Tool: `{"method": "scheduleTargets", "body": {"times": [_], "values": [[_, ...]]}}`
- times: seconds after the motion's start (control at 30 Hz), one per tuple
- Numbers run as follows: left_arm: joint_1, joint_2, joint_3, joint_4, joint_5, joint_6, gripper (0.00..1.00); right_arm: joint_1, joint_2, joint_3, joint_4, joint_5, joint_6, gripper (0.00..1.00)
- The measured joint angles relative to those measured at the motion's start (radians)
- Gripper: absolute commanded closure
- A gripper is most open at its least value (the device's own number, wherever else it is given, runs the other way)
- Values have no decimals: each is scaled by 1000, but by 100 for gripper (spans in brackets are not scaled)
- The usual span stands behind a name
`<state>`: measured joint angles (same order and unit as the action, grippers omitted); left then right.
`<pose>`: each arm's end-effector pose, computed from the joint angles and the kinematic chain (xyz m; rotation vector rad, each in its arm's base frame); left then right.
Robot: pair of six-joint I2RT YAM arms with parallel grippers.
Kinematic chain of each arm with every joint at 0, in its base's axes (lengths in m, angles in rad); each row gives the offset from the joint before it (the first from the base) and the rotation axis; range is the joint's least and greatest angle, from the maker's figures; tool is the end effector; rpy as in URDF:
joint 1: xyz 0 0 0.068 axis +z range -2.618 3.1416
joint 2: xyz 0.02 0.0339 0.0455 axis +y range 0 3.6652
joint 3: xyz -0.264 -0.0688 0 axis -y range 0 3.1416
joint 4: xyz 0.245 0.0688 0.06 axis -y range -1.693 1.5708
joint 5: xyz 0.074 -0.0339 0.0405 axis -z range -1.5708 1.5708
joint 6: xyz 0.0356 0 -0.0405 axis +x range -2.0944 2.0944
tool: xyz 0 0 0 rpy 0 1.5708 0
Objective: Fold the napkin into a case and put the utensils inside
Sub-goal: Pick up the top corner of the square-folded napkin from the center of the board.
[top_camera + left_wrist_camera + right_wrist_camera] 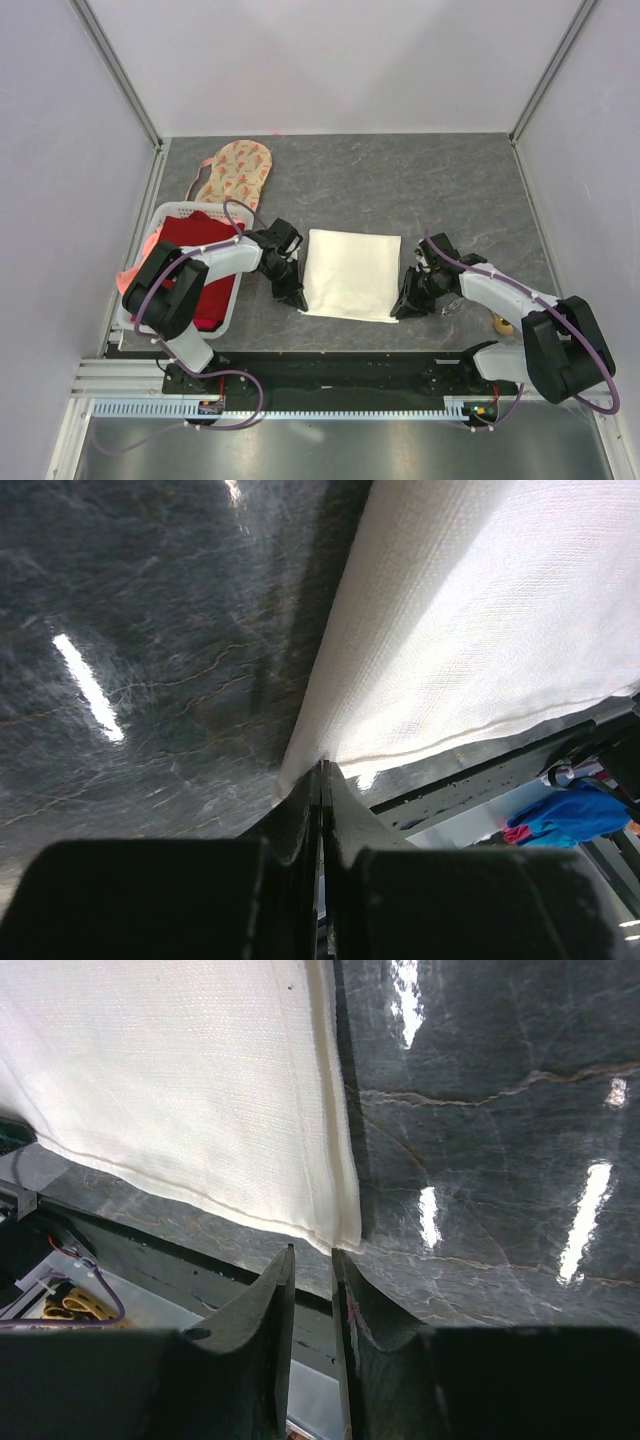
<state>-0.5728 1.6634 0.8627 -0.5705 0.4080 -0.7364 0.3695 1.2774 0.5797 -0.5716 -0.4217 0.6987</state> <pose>0.2270 -0.1632 0.1377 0.1817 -2.9709 0.6698 0.1827 0.0864 0.1531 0.3950 2.9726 0.7839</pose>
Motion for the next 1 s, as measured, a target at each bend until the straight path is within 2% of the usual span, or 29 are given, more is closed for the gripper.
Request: {"method": "scheduleTargets", "body": {"times": [0.43, 0.47, 0.6, 0.7, 1.0], "values": [[-2, -2, -5, 6, 12, 0, 95, 8, 13, -44, 41, 1, 32, 74], [-2, -2, -7, 6, 13, 0, 95, 8, 13, -44, 43, 1, 33, 75], [-3, -2, -9, 6, 15, 0, 95, 8, 15, -44, 47, 0, 39, 91], [-3, -2, -9, 6, 15, 0, 95, 8, 16, -44, 48, 0, 42, 100], [-6, -5, -14, 9, 19, 0, 96, 10, -18, 11, -16, 1, 24, 100]]}}
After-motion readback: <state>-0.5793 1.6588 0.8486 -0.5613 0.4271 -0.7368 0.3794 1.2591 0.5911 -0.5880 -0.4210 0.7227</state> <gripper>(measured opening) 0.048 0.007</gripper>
